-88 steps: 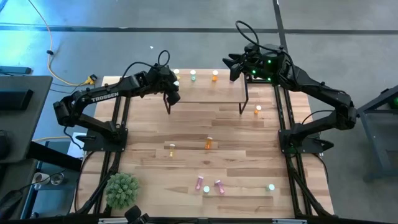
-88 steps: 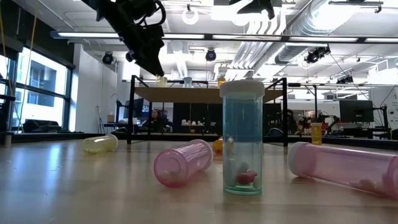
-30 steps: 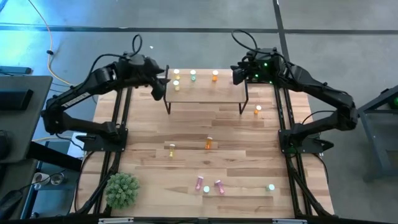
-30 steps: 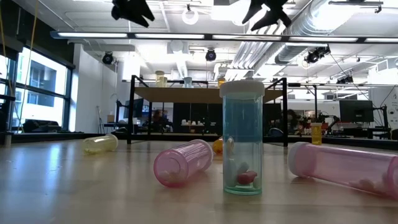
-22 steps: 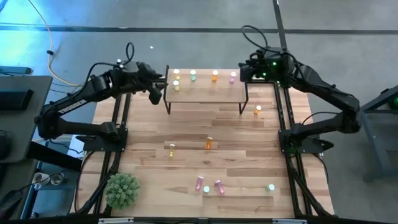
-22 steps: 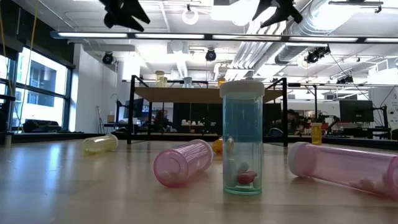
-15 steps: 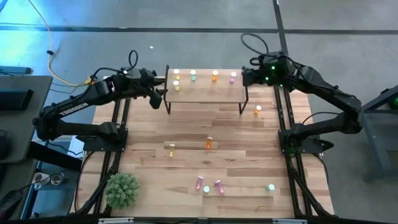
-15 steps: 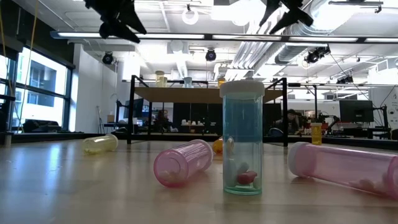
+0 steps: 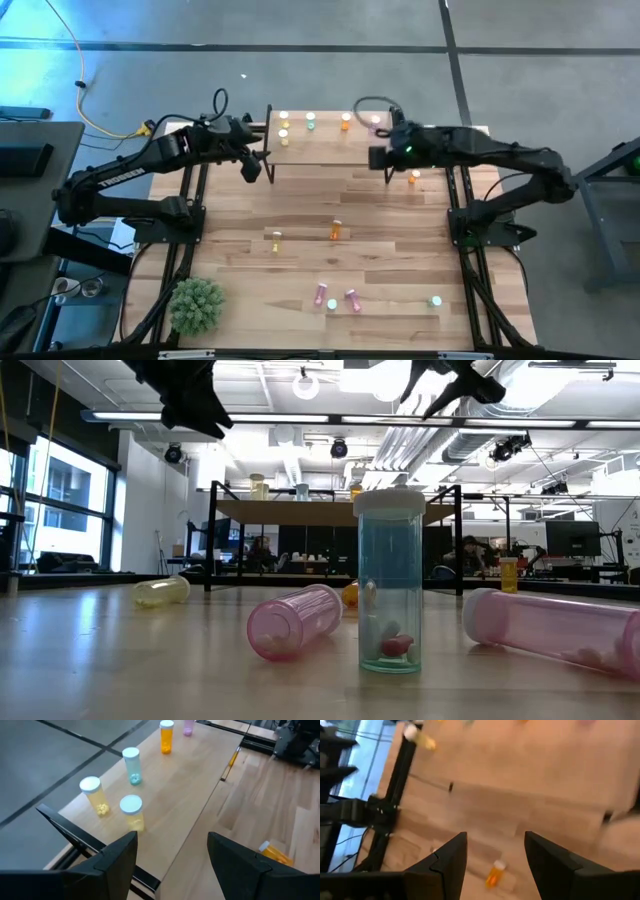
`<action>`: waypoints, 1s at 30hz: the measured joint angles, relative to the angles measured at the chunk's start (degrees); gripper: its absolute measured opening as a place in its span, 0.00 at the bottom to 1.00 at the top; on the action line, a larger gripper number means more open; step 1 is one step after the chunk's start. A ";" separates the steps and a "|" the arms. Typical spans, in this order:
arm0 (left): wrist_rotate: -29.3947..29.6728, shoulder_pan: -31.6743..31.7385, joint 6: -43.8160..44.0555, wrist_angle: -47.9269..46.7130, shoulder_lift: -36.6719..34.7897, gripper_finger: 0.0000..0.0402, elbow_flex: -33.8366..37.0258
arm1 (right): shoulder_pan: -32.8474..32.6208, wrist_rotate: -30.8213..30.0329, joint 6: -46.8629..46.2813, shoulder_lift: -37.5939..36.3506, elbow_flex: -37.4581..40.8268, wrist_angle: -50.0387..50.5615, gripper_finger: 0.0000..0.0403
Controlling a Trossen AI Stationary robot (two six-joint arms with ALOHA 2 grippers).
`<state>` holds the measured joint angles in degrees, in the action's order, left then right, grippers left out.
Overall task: Pick and place medicine bottles onto shelf by color
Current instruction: Put the bottom orange pill bottle on the shelf aligned with the other orange pill bottle
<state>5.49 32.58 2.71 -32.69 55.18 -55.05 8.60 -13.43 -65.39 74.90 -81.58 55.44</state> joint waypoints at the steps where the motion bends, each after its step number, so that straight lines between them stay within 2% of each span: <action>1: 0.09 0.00 -0.35 -0.08 -0.22 0.57 0.00 | -1.25 0.05 -2.44 1.11 0.00 0.01 0.47; 8: 0.09 0.00 -1.43 -0.46 -2.19 0.57 0.00 | -8.66 1.31 -16.40 9.60 0.00 -0.02 0.47; 15: 0.07 0.02 -3.81 -0.46 -4.26 0.57 0.00 | -12.70 2.56 -24.66 16.72 0.00 -1.04 0.47; 30: 0.05 0.02 -5.96 -4.30 -4.66 0.57 0.00 | -14.75 3.28 -26.31 30.33 0.00 -12.88 0.47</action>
<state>5.54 32.60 -3.25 -36.99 50.52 -55.05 -6.15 -10.15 -91.70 105.23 -81.58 42.56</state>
